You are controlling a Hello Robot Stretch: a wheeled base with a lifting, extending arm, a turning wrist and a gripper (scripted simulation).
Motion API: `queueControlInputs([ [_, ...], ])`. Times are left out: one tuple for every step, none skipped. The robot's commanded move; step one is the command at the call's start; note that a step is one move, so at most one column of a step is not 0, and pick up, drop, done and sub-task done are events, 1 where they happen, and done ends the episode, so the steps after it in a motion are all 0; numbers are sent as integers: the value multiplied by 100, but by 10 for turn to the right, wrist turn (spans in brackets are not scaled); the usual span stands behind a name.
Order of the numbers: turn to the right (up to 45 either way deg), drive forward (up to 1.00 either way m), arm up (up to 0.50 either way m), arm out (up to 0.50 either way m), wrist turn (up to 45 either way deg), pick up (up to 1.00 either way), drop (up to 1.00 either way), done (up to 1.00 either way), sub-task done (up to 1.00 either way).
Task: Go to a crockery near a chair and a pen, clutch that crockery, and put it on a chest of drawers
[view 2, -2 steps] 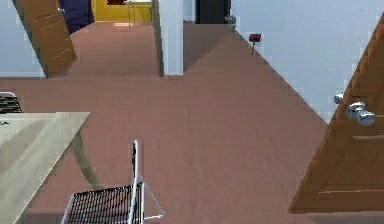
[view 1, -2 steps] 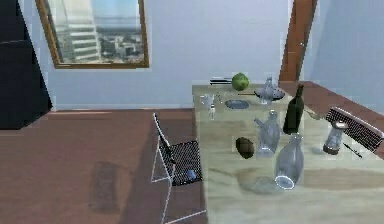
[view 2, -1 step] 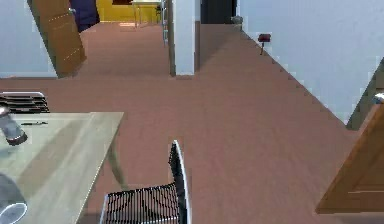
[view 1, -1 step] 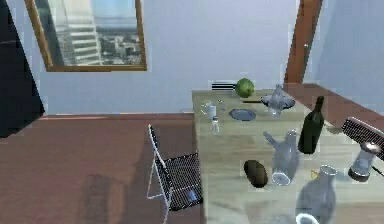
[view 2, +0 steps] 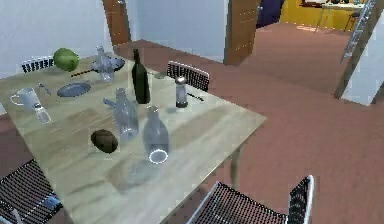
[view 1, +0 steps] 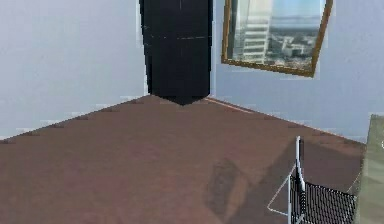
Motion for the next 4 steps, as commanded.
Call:
queueControlInputs([
  [-450, 0, 0, 0, 0, 0, 0, 0, 0],
  [-450, 0, 0, 0, 0, 0, 0, 0, 0],
  [0, 35, 0, 0, 0, 0, 0, 0, 0],
  [-450, 0, 0, 0, 0, 0, 0, 0, 0],
])
